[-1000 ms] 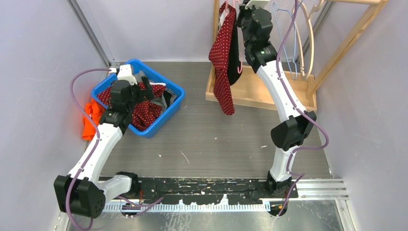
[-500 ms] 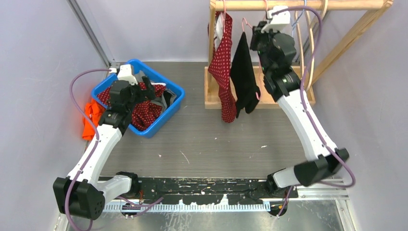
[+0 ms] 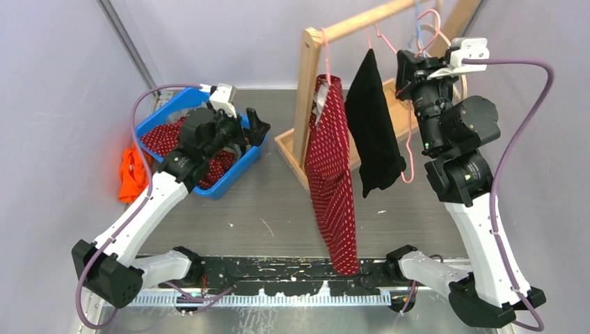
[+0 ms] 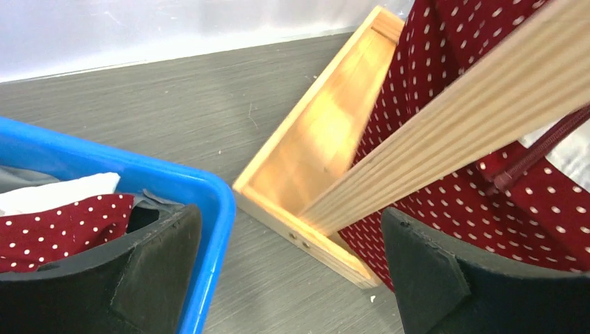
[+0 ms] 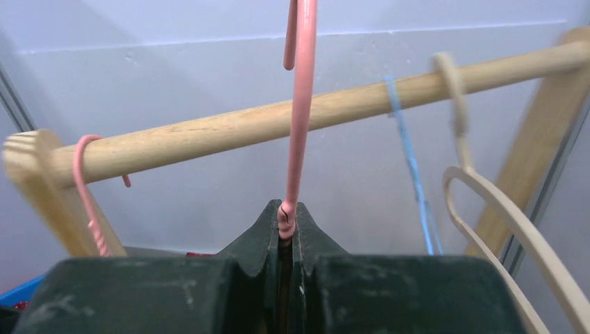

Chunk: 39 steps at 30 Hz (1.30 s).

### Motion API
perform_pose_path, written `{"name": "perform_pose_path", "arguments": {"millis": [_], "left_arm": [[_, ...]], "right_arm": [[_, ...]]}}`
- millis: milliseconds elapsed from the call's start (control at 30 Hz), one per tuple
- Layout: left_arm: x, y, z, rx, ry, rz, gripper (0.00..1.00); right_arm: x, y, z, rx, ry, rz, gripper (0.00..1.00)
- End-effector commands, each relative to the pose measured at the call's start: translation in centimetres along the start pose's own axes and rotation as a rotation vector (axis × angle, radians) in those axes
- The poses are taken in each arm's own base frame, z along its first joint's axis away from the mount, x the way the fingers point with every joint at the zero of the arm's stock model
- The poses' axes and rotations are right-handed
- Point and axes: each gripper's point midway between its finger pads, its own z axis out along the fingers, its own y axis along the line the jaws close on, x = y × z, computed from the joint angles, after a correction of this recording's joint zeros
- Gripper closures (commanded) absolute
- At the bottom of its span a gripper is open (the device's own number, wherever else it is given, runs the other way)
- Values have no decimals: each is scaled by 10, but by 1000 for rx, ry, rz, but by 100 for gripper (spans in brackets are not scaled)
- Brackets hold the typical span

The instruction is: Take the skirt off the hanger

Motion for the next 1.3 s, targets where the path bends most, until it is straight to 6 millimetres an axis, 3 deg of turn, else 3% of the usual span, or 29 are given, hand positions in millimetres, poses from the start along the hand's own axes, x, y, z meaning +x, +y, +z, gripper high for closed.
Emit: {"name": "perform_pose_path", "arguments": {"millis": [0, 233, 567, 733, 900, 1033, 1133, 1267], "left_arm": [[-23, -9, 3, 27, -67, -13, 1], [-18, 4, -10, -43, -72, 7, 1], [-14, 11, -5, -73, -46, 28, 0], [-25, 1, -7, -32, -56, 26, 1], [-39, -14, -19, 37, -84, 27, 1], [-44, -18, -27, 52, -101, 15, 1], [-44, -19, -31, 51, -108, 1, 1], [-43, -20, -35, 57, -109, -13, 1]], "right_arm": [[-5, 5, 14, -7, -29, -15, 99], [37, 9, 46, 4, 47, -45, 99], [18, 6, 32, -1, 25, -53, 99], [-20, 2, 2, -18, -13, -48, 99], [-85, 7, -56, -111, -177, 6, 99], [-124, 19, -97, -226, -297, 55, 99], [-142, 26, -119, -296, -361, 78, 99], [-149, 46, -139, -428, -374, 108, 99]]}}
